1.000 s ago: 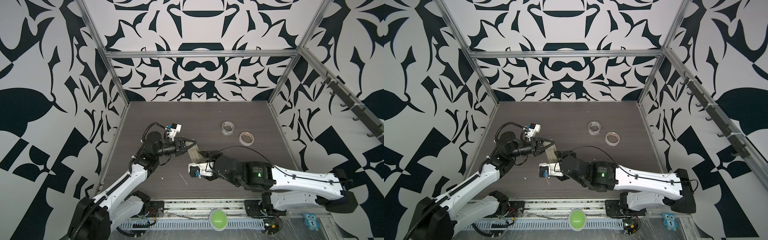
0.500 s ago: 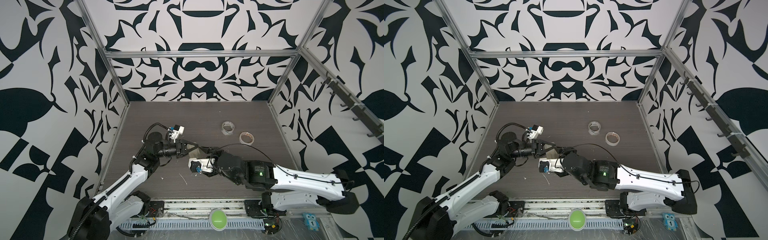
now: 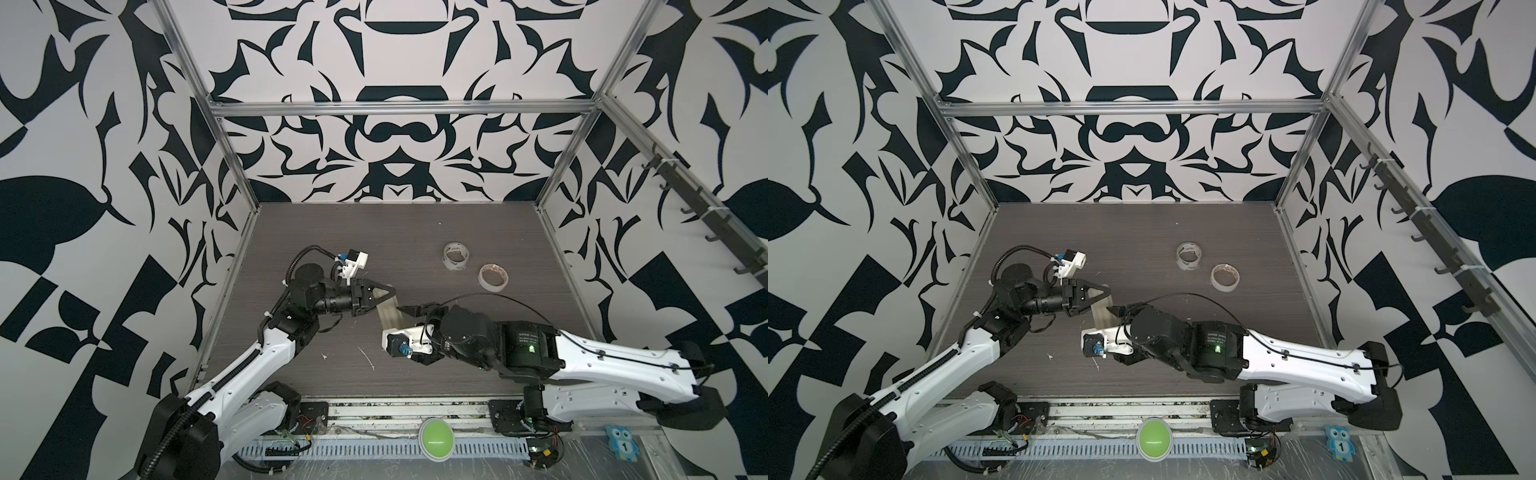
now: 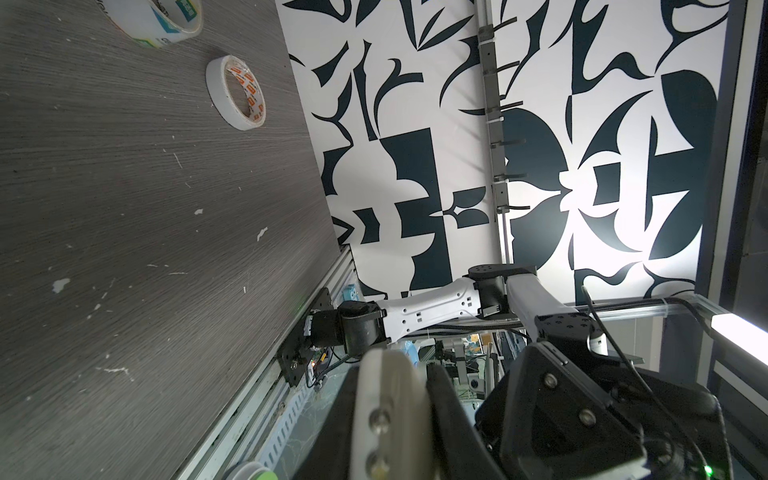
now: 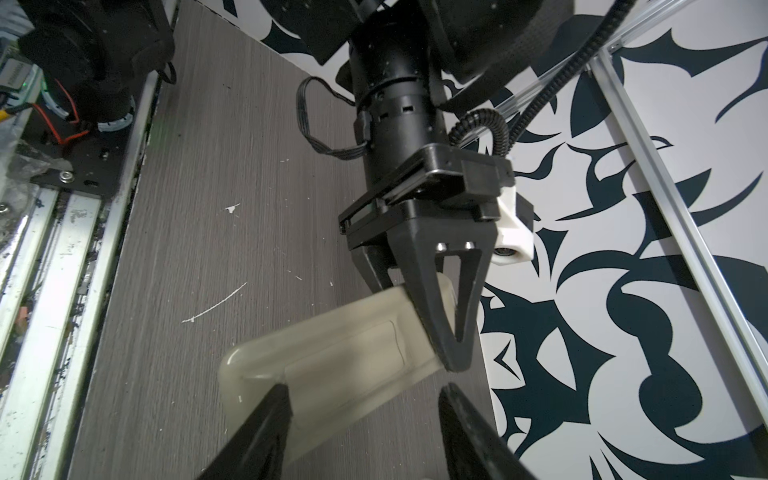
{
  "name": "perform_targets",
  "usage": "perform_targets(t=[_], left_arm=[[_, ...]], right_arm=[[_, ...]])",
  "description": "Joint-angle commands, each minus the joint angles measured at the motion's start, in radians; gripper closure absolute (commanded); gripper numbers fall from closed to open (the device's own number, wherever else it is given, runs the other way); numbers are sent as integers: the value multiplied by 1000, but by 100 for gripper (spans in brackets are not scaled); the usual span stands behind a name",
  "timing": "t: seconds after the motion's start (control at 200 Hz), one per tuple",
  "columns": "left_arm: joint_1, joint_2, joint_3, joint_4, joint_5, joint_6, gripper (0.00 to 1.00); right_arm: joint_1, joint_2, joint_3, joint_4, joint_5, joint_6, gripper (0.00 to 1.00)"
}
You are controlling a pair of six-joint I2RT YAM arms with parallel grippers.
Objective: Load the batteries into the remote control
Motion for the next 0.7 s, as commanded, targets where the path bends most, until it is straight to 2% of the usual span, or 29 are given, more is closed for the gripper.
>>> perform_targets(t=[0.0, 0.695], left_arm=[[3, -17, 5, -2, 18, -6, 100], [5, -26, 7, -2, 28, -9, 100]], right_arm=[[0, 10, 32, -15, -17, 21, 39], [0, 29, 32, -28, 52, -19, 39]])
